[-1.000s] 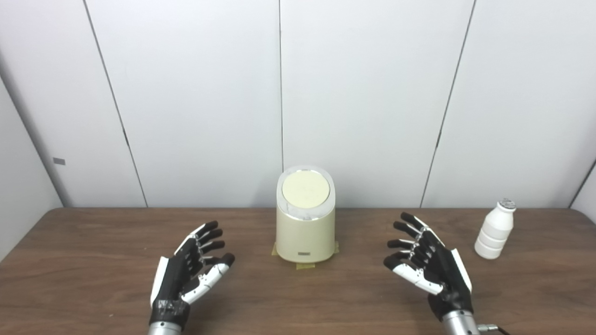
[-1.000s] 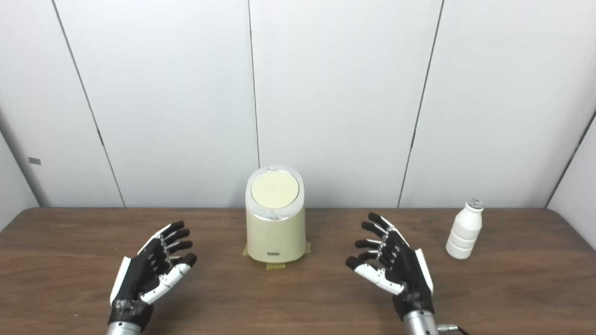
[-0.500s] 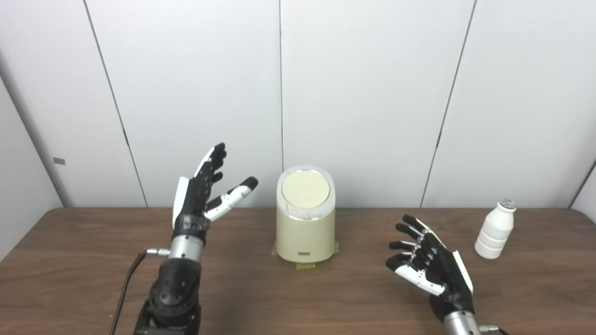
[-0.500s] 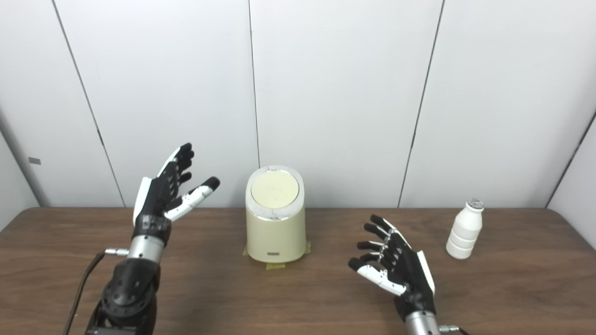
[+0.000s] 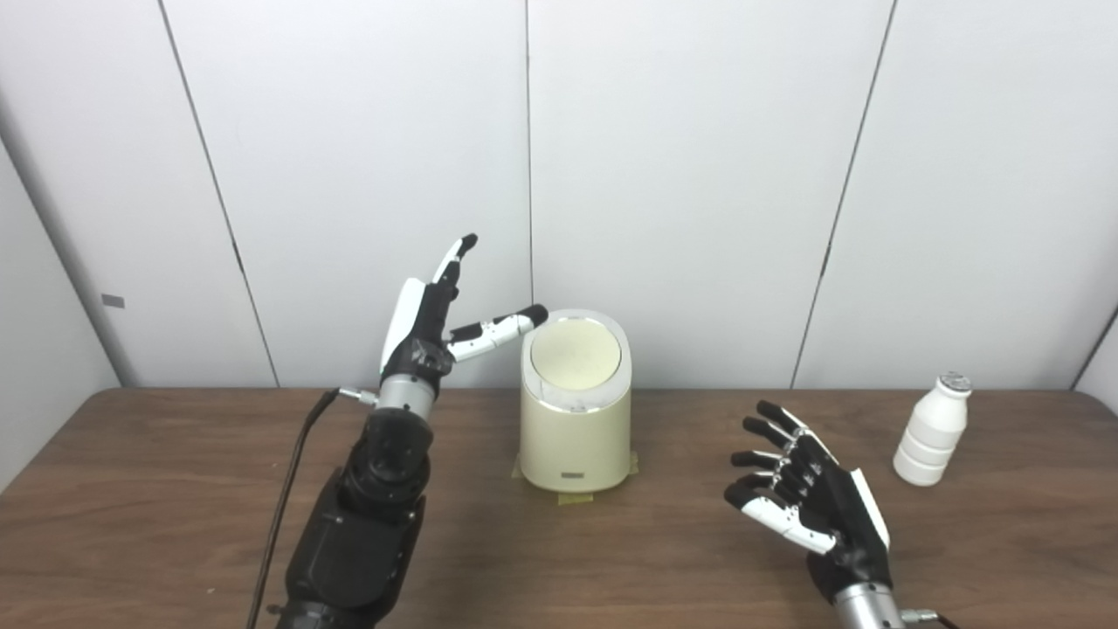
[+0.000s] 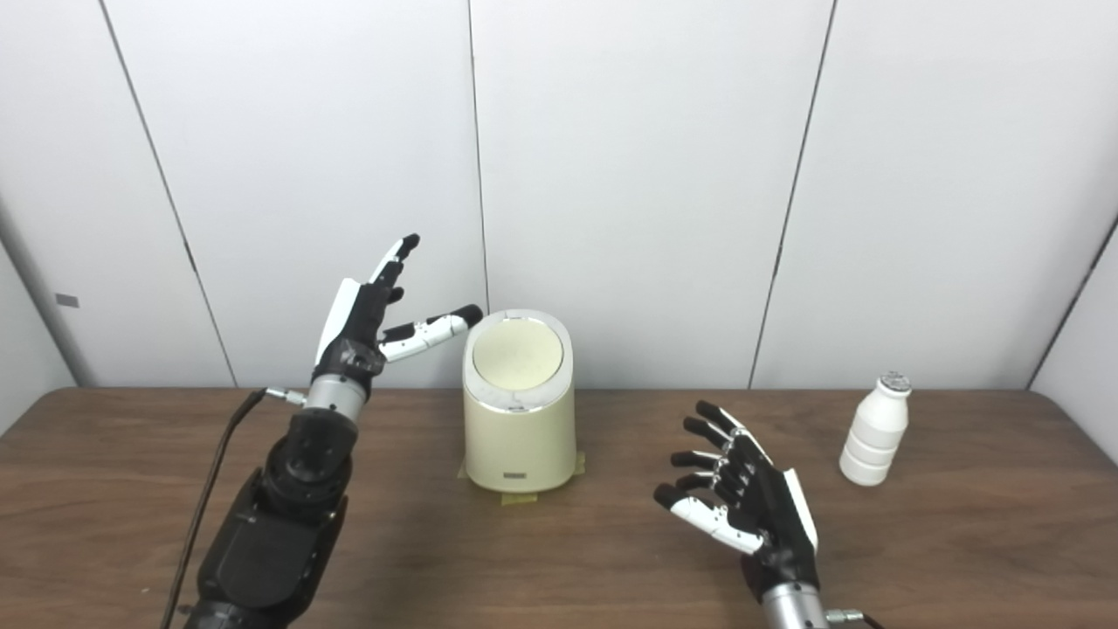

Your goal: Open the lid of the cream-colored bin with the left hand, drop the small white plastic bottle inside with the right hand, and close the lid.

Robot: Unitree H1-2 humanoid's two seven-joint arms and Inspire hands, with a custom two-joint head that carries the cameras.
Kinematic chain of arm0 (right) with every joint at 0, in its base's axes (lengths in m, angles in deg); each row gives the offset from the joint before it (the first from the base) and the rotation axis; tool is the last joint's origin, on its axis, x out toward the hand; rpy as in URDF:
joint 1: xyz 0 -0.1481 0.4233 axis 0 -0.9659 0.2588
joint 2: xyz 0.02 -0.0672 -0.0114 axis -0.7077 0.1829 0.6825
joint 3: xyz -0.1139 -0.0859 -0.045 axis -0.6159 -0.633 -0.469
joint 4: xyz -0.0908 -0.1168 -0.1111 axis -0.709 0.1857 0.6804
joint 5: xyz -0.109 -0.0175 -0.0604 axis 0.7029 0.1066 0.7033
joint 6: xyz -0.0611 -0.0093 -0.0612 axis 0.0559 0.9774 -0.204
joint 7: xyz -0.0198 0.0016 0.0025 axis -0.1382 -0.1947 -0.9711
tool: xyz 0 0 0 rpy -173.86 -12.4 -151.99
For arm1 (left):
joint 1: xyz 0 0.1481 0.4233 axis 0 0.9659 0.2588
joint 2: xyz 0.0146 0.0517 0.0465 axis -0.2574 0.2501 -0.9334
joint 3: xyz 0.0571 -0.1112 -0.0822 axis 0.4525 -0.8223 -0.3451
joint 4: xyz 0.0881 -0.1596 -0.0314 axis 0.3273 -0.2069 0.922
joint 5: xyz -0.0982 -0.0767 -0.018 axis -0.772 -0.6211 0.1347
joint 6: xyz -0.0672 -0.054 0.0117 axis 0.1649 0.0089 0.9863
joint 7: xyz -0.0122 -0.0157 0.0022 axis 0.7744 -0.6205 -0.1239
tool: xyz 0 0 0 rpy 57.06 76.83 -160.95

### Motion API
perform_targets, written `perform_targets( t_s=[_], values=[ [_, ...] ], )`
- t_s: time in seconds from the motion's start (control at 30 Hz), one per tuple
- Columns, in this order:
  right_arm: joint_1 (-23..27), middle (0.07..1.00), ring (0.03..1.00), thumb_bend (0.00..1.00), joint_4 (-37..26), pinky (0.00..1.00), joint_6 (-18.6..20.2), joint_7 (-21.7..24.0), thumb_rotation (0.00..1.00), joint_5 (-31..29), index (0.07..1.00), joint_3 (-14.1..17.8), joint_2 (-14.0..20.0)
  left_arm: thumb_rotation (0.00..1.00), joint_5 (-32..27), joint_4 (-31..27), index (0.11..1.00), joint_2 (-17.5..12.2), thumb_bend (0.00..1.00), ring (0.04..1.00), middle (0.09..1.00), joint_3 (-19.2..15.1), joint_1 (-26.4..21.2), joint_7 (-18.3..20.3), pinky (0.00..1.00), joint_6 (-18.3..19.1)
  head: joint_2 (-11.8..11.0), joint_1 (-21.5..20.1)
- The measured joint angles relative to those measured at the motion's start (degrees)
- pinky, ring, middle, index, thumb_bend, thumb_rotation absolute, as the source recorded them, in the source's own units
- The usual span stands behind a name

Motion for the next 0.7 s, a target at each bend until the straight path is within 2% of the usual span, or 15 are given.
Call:
perform_targets(
  t_s=[0.13,0.2,0.5,0.7],
  values=[
    [0.0,0.795,0.630,0.83,-0.2,0.51,0.0,-0.1,0.26,0.1,0.832,0.0,0.0,0.37,3.3,2.5,1.000,-0.3,1.00,1.000,1.000,2.6,-2.0,-0.5,0.94,-0.1,0.0,-0.2],
    [0.0,0.797,0.636,0.84,-0.2,0.52,-0.1,-0.1,0.26,0.3,0.830,0.0,0.0,0.35,4.3,3.1,1.000,-0.6,1.00,1.000,1.000,3.5,-2.6,-0.5,0.93,-0.1,0.1,-0.3],
    [0.0,0.800,0.645,0.85,-1.0,0.52,-0.3,-0.3,0.26,0.3,0.828,0.0,-0.5,0.24,6.9,4.9,1.000,-1.7,1.00,1.000,1.000,6.3,-3.5,0.3,0.99,0.2,0.4,-0.6],
    [0.0,0.795,0.636,0.85,-0.9,0.51,-0.3,-0.4,0.26,0.3,0.825,0.0,-0.5,0.22,9.0,4.6,1.000,-2.2,1.00,1.000,1.000,8.4,-3.4,2.0,0.99,2.0,0.5,-0.6]
  ],
)
